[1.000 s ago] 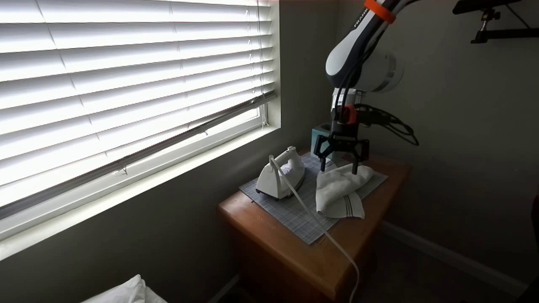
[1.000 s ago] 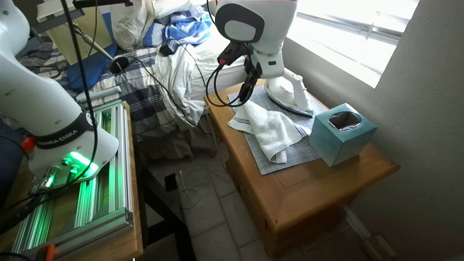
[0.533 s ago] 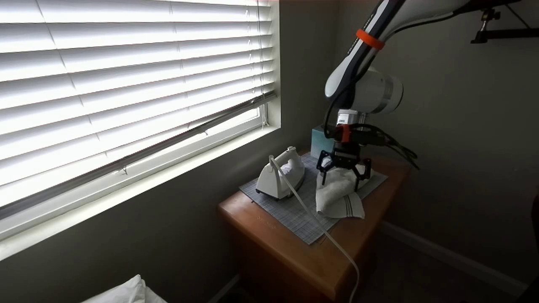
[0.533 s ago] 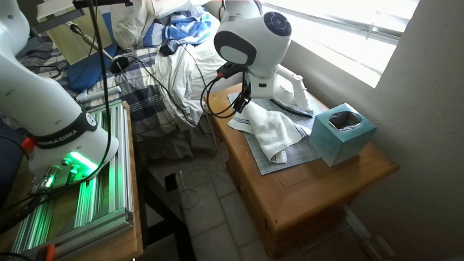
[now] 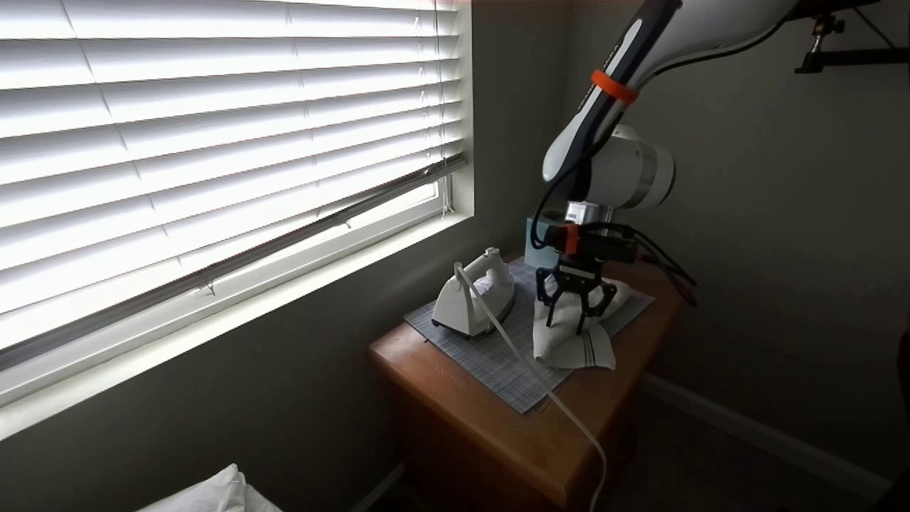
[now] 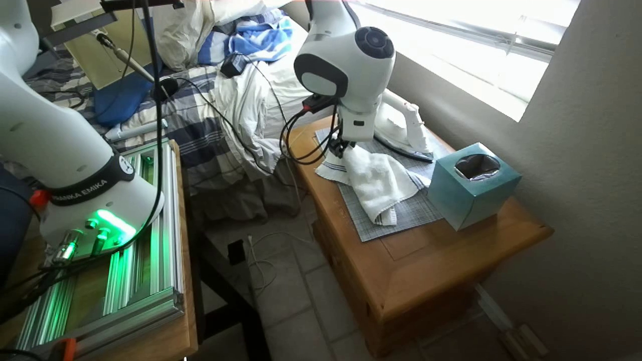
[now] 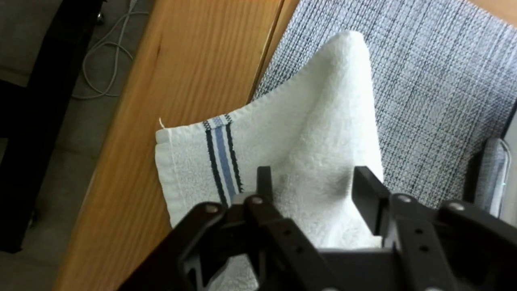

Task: Pick up the white towel twice and move it to the right.

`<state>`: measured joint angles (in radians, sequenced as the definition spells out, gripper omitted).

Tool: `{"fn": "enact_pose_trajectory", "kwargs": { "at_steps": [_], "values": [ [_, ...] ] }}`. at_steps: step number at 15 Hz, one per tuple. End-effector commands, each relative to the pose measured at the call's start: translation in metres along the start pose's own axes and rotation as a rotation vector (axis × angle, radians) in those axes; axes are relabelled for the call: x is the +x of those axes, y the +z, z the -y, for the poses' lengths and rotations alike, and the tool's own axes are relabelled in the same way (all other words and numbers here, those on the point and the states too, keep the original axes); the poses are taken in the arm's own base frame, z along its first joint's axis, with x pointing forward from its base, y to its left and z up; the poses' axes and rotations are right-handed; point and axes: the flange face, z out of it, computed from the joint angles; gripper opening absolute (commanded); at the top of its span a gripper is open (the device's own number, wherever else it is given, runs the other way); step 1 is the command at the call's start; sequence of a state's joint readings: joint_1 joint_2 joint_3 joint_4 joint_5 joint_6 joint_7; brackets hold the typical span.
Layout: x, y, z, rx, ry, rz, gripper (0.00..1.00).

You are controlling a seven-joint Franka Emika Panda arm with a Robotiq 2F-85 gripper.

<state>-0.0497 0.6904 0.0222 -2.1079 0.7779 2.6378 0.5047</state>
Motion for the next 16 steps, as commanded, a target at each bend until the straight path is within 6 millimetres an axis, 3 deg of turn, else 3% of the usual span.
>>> {"fn": "enact_pose_trajectory", "kwargs": {
  "at_steps": [1,5,9,16],
  "values": [
    [0.002,0.009,0.008,0.011,0.037,-0.022,0.24],
    [-0.002,0.002,0.009,0.004,0.023,-0.055,0.01],
    [-0.011,-0.032,0.002,-0.037,-0.017,-0.163,0.01],
    [-0.038,-0.118,-0.008,-0.148,-0.069,-0.443,0.01]
  ]
}}
